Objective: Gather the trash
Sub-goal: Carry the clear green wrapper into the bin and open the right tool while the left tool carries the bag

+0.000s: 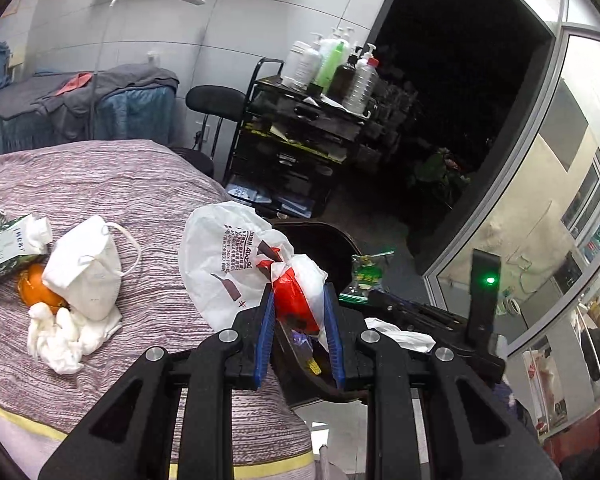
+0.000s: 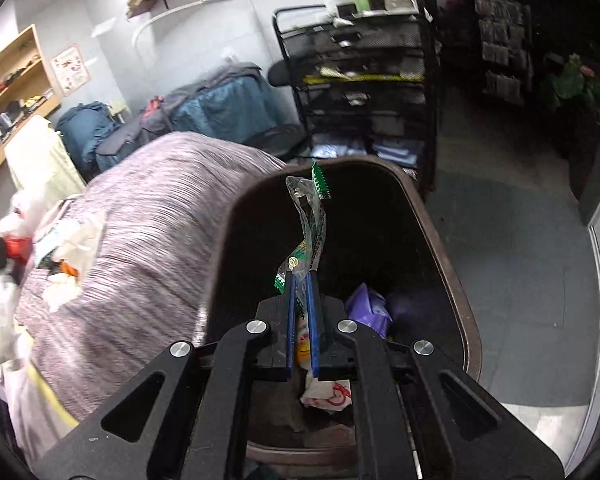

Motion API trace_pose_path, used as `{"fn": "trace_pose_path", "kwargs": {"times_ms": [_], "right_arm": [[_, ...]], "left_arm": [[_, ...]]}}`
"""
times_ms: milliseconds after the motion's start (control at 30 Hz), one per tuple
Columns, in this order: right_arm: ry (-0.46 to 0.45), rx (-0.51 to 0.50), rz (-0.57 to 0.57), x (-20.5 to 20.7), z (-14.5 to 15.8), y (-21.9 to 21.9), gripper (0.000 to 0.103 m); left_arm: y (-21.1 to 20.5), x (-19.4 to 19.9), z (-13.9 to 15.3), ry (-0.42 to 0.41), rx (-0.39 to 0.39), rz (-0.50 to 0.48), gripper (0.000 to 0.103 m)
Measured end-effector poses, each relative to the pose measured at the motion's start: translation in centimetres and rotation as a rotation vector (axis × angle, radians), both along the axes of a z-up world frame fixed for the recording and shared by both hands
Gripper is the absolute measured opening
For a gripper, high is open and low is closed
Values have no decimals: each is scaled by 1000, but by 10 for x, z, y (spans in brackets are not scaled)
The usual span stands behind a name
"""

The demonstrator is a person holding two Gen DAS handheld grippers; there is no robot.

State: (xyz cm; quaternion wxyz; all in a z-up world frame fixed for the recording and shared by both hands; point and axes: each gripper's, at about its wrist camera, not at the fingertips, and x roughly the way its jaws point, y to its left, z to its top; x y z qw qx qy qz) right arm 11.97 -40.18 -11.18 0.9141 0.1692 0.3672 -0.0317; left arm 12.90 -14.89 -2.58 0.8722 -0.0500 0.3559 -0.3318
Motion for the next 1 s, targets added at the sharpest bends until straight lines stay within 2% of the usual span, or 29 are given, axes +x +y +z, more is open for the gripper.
{"fn": "trace_pose_path", "kwargs": {"times_ms": [100, 133, 200, 233, 267, 500, 567, 1000], "right_arm": [[27, 3, -17, 5, -13, -3, 8], [34, 2, -20, 7, -16, -3, 13], [49, -10, -28, 7, -22, 0, 41], [45, -7, -32, 6, -23, 0, 61], [33, 1, -45, 2, -23, -1, 68], [-8, -8, -102, -18, -7, -13, 73], [-33, -15, -121, -26, 1, -17, 80], [-100, -36, -294, -59, 27, -61, 82]], "left_arm": [[-7, 0, -1, 7, 3, -13, 23], [-9, 1, -2, 9, 4, -18, 23], [-15, 3, -3, 14, 5, -27, 23], [-18, 4, -4, 18, 8, -34, 23], [-19, 4, -4, 20, 10, -38, 23], [-35, 9, -4, 20, 19, -69, 23], [-40, 11, -5, 29, 15, -82, 23], [-82, 32, -25, 86, 67, -139, 23]]}}
